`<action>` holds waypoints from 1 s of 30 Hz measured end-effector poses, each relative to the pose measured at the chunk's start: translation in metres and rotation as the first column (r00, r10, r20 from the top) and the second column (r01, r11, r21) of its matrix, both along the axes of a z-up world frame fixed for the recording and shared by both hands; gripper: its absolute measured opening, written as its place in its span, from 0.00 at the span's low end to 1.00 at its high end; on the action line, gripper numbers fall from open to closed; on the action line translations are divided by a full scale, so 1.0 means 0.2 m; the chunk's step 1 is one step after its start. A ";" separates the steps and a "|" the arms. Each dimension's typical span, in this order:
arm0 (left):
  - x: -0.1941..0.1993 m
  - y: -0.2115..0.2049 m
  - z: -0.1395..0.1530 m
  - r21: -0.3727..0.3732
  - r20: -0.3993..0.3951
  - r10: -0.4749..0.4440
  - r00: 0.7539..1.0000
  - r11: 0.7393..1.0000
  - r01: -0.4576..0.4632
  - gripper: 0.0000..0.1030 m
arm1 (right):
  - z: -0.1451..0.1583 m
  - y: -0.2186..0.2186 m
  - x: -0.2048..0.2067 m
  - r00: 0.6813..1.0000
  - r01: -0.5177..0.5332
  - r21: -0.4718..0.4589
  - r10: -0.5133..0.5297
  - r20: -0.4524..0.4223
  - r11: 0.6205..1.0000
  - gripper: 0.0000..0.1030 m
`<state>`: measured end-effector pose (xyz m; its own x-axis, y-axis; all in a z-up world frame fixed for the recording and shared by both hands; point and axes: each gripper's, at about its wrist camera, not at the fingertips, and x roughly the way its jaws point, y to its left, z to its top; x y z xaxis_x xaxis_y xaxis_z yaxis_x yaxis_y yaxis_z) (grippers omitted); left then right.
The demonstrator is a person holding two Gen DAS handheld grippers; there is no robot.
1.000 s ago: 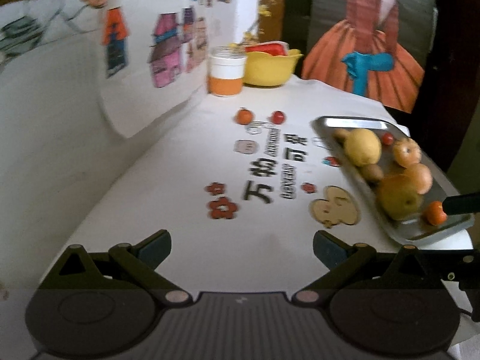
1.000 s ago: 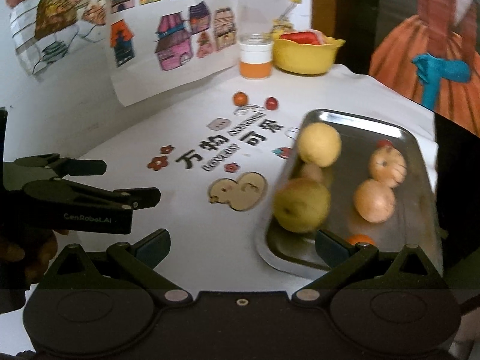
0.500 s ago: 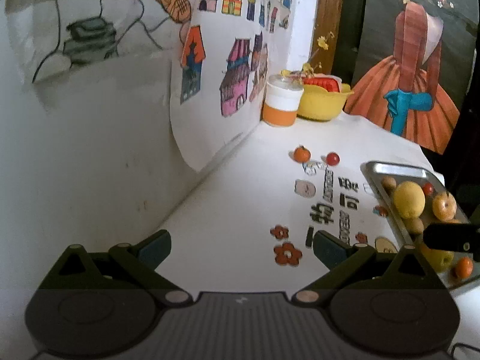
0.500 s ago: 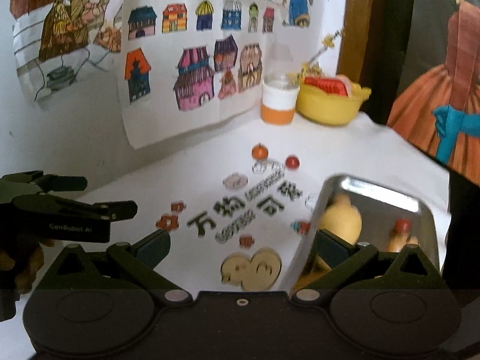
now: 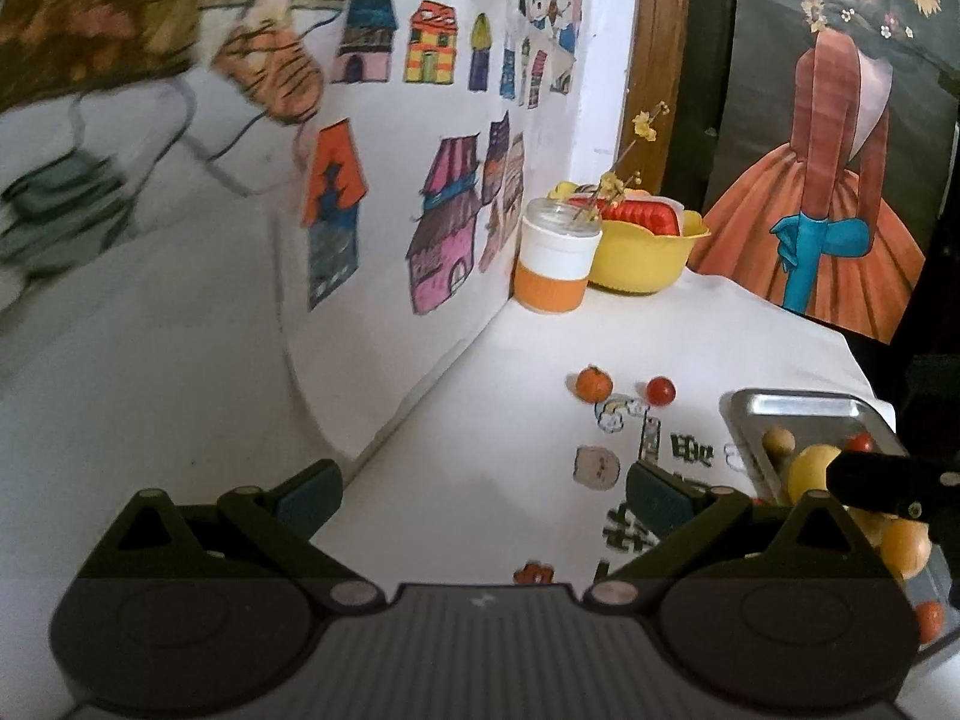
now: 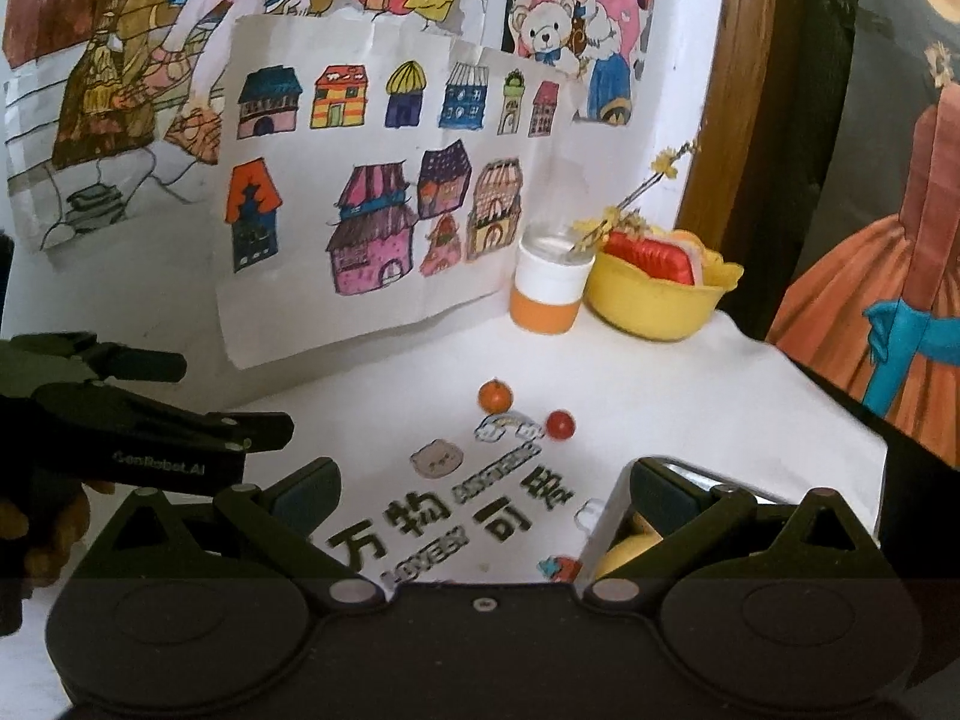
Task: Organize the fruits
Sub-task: 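Lift both tools from the tray and swing toward the tangerine and cherry tomato, then grasp the tangerine with the left tool while the right tool grasps the cherry tomato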
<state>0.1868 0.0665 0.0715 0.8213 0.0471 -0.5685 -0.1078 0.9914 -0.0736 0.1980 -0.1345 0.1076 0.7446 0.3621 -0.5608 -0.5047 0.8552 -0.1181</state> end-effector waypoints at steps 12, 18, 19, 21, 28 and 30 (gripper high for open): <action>0.28 -0.07 -0.01 -0.010 -0.022 -0.015 1.000 1.000 0.015 1.00 | -0.08 -0.10 0.21 0.998 0.052 -0.008 -0.052 0.019 0.999 0.99; 0.44 -0.08 -0.04 -0.062 -0.060 -0.013 0.998 0.998 0.009 1.00 | -0.13 -0.09 0.33 0.998 0.055 -0.021 -0.055 0.035 0.998 0.99; 0.47 -0.08 -0.05 -0.062 -0.064 -0.012 0.998 0.998 0.008 1.00 | -0.14 -0.08 0.35 0.998 0.050 -0.033 -0.049 0.039 0.998 0.99; 0.52 -0.08 -0.07 -0.059 -0.070 -0.014 0.997 0.998 0.010 1.00 | -0.16 -0.06 0.39 0.998 0.036 -0.063 -0.033 0.046 0.997 0.99; 0.69 -0.07 -0.15 -0.088 -0.103 -0.024 0.994 0.996 0.015 1.00 | -0.24 -0.02 0.56 0.999 -0.026 -0.150 0.032 0.036 0.988 0.99; 0.73 -0.06 -0.18 -0.110 -0.114 -0.033 0.993 0.994 0.020 1.00 | -0.26 0.00 0.61 0.999 -0.045 -0.158 0.049 0.021 0.986 0.99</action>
<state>0.3331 0.0547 0.0347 0.7497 -0.0409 -0.6605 -0.0955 0.9810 -0.1691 0.3200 -0.1348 0.0547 0.7430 0.3060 -0.5953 -0.5395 0.8001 -0.2621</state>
